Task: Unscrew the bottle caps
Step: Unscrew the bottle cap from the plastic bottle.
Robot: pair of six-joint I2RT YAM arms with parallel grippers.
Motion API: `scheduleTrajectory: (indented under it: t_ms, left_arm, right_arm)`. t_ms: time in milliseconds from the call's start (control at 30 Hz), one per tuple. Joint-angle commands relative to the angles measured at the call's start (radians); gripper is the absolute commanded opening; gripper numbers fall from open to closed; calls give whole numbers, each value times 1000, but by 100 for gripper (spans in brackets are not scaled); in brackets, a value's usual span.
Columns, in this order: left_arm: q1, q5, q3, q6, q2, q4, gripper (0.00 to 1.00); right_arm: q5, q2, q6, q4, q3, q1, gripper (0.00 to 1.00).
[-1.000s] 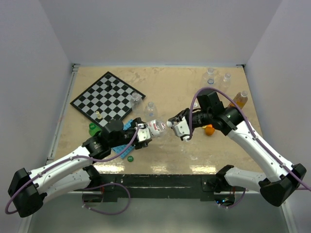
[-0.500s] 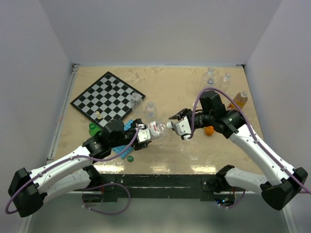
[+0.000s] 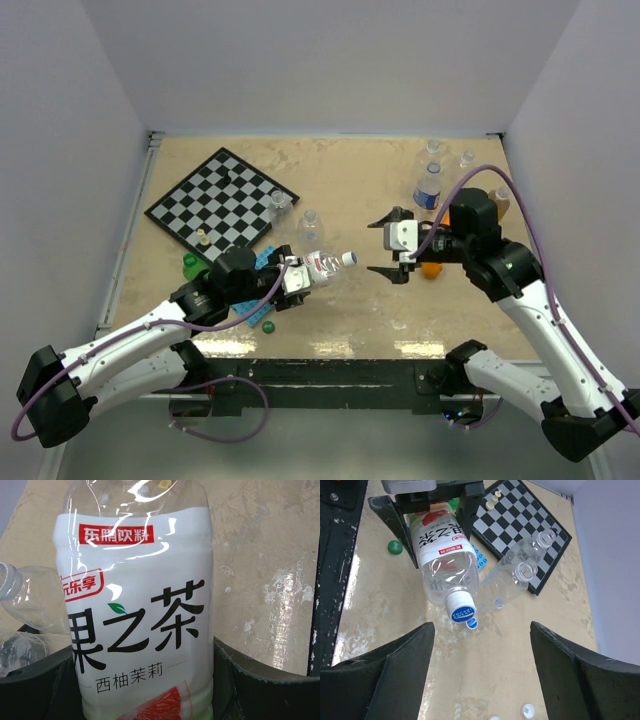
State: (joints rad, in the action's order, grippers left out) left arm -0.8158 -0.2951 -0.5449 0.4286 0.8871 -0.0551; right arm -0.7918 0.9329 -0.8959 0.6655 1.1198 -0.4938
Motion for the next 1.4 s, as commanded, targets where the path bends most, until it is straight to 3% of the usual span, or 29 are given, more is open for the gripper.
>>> scheduleTrajectory:
  t_ms: [0, 133, 333, 1367]
  left_arm:
    - [3, -10, -4, -14, 1, 24, 0]
    - [3, -9, -4, -13, -2, 24, 0]
    - [3, -3, -4, -13, -2, 23, 0]
    - [3, 17, -9, -16, -13, 23, 0]
  right_arm:
    - [37, -26, 273, -63, -14, 24, 80]
    - [39, 1, 402, -83, -14, 37, 80]
    - [-39, 70, 448, -70, -21, 52, 80]
    - [-107, 167, 456, -21, 28, 66, 81]
